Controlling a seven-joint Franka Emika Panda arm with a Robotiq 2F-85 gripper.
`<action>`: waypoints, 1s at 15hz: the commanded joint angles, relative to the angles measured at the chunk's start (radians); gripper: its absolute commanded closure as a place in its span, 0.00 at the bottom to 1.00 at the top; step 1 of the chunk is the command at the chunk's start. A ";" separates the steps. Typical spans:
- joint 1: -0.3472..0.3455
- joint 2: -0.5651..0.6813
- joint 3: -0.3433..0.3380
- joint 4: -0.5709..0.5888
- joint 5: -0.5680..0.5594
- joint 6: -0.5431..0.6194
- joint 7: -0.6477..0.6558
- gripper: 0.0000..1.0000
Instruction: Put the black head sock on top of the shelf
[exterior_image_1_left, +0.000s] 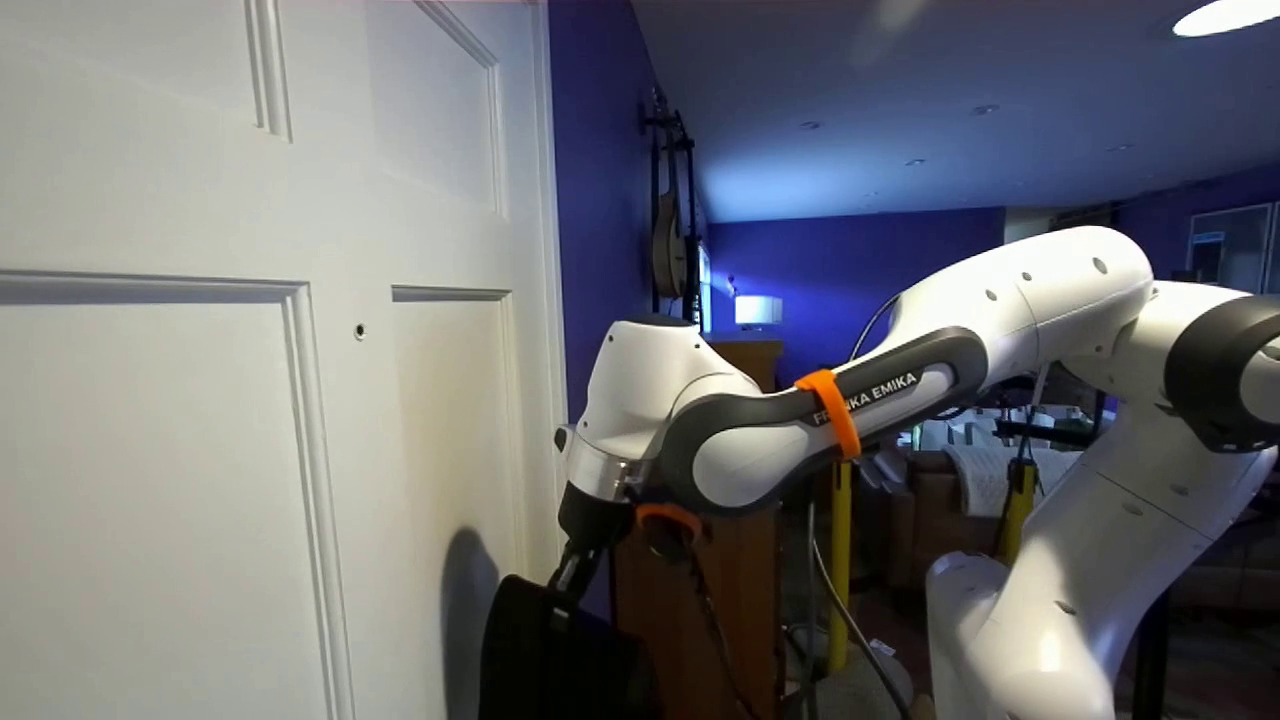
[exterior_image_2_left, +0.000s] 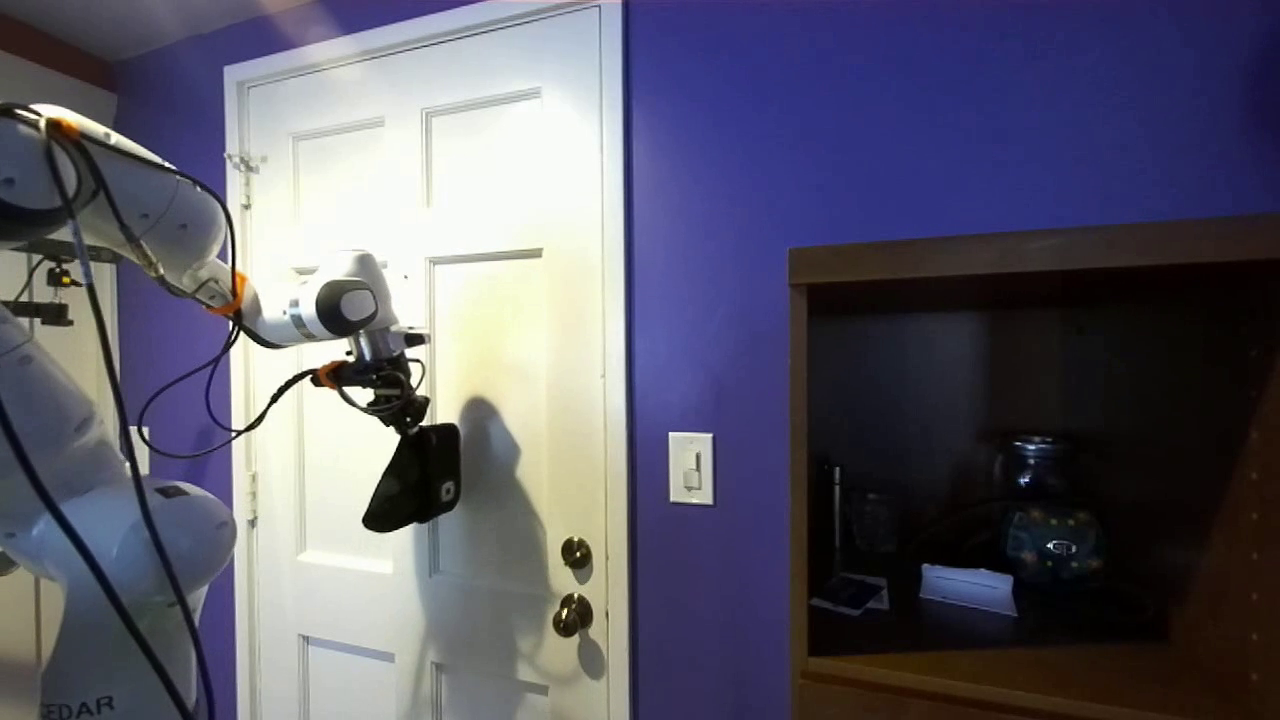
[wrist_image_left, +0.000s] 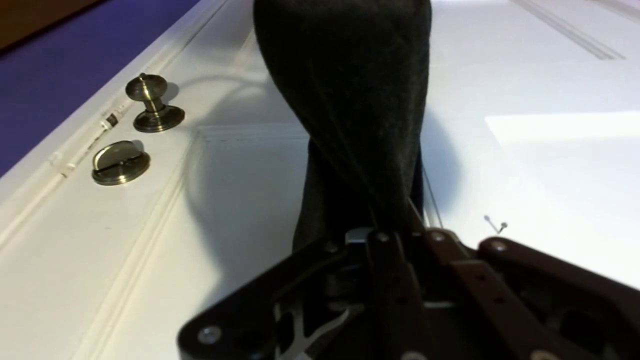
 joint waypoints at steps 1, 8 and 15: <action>-0.003 -0.013 -0.005 0.001 -0.003 -0.005 0.014 0.93; -0.023 -0.028 -0.004 -0.002 -0.012 -0.006 0.049 0.98; -0.270 -0.109 -0.113 0.054 -0.136 -0.012 0.122 0.98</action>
